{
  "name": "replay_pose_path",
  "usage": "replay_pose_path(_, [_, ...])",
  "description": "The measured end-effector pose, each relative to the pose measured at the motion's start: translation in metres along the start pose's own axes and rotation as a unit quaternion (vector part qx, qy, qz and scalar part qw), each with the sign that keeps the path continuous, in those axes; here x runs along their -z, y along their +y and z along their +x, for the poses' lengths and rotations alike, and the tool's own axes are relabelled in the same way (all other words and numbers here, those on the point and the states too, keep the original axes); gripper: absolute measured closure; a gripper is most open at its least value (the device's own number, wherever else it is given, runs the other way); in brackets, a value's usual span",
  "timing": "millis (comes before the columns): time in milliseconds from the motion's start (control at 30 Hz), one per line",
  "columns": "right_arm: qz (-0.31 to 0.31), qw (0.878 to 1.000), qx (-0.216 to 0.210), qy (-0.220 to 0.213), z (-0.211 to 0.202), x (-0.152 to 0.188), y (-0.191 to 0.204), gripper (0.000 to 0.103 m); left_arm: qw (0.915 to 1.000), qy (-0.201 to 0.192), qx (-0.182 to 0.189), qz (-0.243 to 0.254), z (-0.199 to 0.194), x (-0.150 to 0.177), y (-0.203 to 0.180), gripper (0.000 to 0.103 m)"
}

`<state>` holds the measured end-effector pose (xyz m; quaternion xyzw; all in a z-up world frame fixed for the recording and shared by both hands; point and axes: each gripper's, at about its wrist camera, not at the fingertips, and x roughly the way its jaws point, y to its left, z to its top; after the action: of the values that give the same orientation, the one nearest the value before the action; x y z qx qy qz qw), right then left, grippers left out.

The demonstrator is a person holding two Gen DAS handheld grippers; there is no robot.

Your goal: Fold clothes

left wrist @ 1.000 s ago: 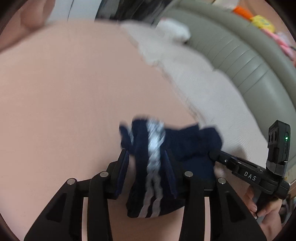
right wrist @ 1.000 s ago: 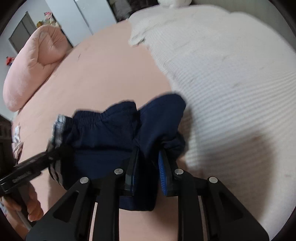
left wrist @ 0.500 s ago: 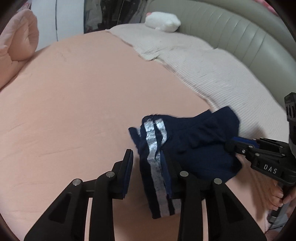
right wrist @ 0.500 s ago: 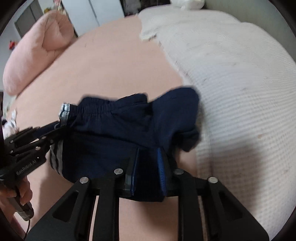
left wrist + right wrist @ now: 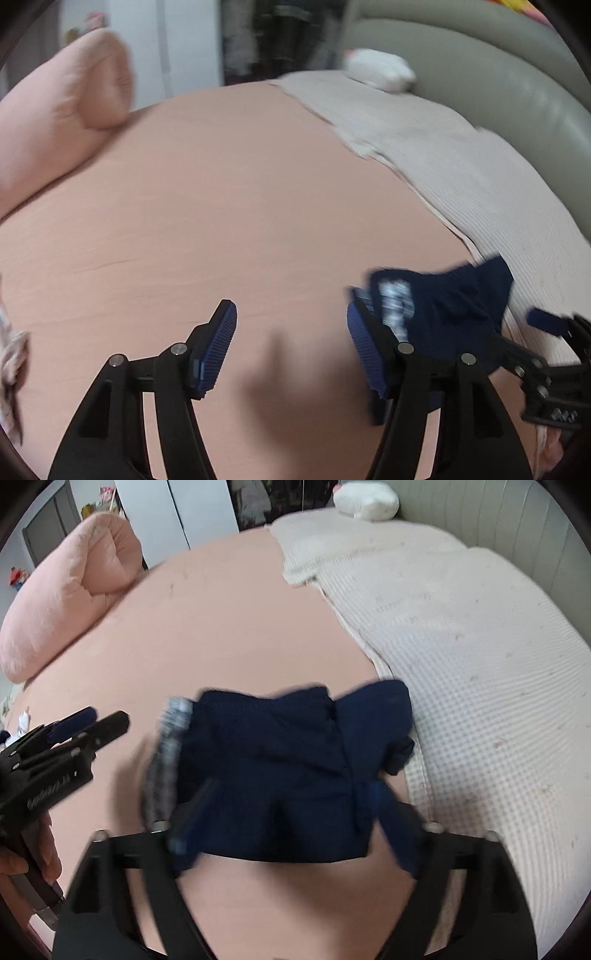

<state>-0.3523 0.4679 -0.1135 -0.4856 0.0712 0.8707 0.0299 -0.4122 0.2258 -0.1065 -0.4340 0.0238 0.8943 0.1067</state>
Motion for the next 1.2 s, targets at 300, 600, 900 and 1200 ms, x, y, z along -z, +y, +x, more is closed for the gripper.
replay_pose_path(300, [-0.031, 0.999, -0.025, -0.001, -0.048, 0.011, 0.116, 0.008, 0.9962, -0.006, -0.064, -0.058, -0.090, 0.006, 0.101, 0.033])
replay_pose_path(600, [-0.075, 0.994, -0.061, -0.052, -0.157, 0.077, 0.223, 0.008, 0.9946, -0.042, -0.065, -0.069, -0.227, 0.070, 0.165, 0.029])
replay_pose_path(900, [-0.097, 0.990, -0.063, -0.080, -0.249, 0.186, 0.276, 0.008, 0.9915, -0.059, -0.075, -0.088, -0.330, 0.170, 0.176, 0.027])
replay_pose_path(1200, [-0.085, 0.991, -0.040, -0.091, -0.295, 0.264, 0.269, 0.008, 0.9916, -0.061, -0.069, -0.092, -0.376, 0.256, 0.152, 0.027])
